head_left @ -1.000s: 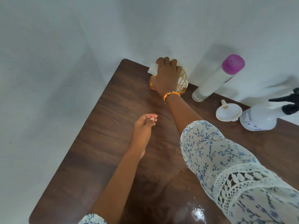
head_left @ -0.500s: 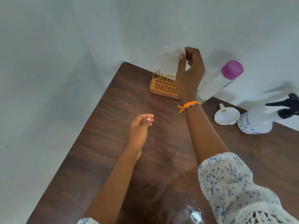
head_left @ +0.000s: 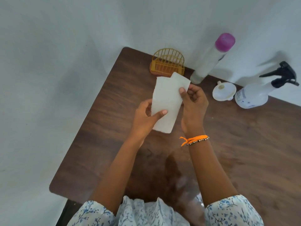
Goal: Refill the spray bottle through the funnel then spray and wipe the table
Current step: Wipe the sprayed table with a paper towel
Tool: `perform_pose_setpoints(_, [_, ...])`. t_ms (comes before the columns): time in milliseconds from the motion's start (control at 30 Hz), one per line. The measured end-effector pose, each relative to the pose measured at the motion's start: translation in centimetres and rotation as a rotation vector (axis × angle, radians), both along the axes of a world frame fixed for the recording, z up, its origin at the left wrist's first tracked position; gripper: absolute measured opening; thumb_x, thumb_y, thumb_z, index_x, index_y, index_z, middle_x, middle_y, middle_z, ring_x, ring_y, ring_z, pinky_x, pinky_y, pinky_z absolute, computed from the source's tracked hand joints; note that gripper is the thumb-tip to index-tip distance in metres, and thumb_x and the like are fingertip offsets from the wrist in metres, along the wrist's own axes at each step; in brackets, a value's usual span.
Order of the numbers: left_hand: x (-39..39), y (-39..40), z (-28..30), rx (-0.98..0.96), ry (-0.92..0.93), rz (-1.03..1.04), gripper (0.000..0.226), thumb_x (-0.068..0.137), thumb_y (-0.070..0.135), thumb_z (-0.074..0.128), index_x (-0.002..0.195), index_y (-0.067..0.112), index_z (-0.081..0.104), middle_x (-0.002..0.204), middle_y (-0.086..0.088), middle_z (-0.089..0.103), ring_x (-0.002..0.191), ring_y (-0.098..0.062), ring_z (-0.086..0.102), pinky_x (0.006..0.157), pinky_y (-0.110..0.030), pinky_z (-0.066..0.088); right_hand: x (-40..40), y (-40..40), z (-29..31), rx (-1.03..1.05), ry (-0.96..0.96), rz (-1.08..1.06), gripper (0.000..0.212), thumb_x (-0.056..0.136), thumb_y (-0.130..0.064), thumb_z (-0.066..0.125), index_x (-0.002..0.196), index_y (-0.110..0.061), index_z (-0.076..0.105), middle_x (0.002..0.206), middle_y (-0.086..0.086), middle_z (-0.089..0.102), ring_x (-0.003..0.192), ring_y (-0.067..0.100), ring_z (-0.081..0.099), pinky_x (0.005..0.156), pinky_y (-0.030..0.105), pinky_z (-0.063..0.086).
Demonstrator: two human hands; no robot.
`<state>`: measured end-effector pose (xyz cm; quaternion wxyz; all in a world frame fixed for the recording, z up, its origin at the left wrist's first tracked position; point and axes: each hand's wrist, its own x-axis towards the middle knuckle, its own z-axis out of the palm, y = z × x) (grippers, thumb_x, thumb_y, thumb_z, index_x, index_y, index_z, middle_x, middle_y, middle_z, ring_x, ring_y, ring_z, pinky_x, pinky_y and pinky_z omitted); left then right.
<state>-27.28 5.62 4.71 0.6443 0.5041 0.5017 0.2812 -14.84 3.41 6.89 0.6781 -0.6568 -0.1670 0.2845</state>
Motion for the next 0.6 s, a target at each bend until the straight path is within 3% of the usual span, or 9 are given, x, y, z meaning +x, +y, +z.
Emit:
perform_pose_setpoints(100, [-1.3,-2.3,-0.3,-0.027,0.005,-0.019,0.017,0.080,0.021,0.072,0.093,0.023,0.063,0.093,0.010,0.068,0.086,-0.009,0.066,0.075,-0.030,0.056,-0.7,-2.9,-1.6,-0.063,0.099,0.023,0.013,0.083,-0.006,0.068,0.092,-0.011,0.061,0.087,0.005,0.066,0.076,0.012,0.061,0.062,0.022,0.050])
perform_pose_setpoints(167, [-2.0,-3.7,-0.4,-0.058,0.009,-0.013,0.011,0.082,0.021,0.070,0.088,0.027,0.062,0.087,0.012,0.068,0.081,-0.007,0.066,0.072,-0.031,0.057,-1.1,-4.7,-2.7,-0.091,0.154,0.047,0.015,0.081,-0.005,0.070,0.091,-0.013,0.062,0.088,0.007,0.066,0.079,0.015,0.061,0.064,0.025,0.050])
perform_pose_setpoints(300, [-3.1,-6.1,-1.3,-0.133,0.063,0.005,0.014,0.084,0.023,0.068,0.096,0.021,0.063,0.094,0.005,0.068,0.086,-0.013,0.066,0.072,-0.031,0.056,-2.2,-8.1,-4.3,-0.189,0.225,0.087,0.021,0.082,-0.009,0.070,0.101,-0.009,0.060,0.100,0.010,0.067,0.090,0.020,0.063,0.069,0.028,0.050])
perform_pose_setpoints(433, [-3.9,-8.0,-2.3,-0.220,0.104,0.045,0.021,0.087,0.023,0.064,0.106,0.014,0.062,0.103,-0.003,0.068,0.091,-0.020,0.066,0.075,-0.037,0.057,-2.9,-10.9,-5.2,-0.280,0.344,0.359,0.046,0.082,-0.010,0.070,0.123,-0.007,0.049,0.118,0.010,0.064,0.104,0.023,0.063,0.086,0.041,0.053])
perform_pose_setpoints(533, [-4.4,-8.9,-3.1,-0.245,0.151,0.064,0.014,0.092,0.019,0.056,0.104,0.016,0.060,0.101,-0.001,0.066,0.088,-0.017,0.064,0.073,-0.035,0.056,-3.1,-12.0,-5.8,-0.366,0.216,0.502,0.044,0.082,0.001,0.066,0.121,-0.010,0.050,0.117,0.009,0.064,0.104,0.023,0.063,0.083,0.042,0.055])
perform_pose_setpoints(600, [-4.7,-9.3,-3.8,-0.240,0.159,0.066,0.014,0.093,0.014,0.051,0.103,0.018,0.061,0.100,0.000,0.066,0.090,-0.016,0.063,0.072,-0.031,0.054,-3.0,-12.0,-6.3,-0.417,0.014,0.508,0.033,0.080,0.010,0.059,0.101,-0.016,0.060,0.105,0.009,0.067,0.093,0.021,0.063,0.075,0.037,0.053])
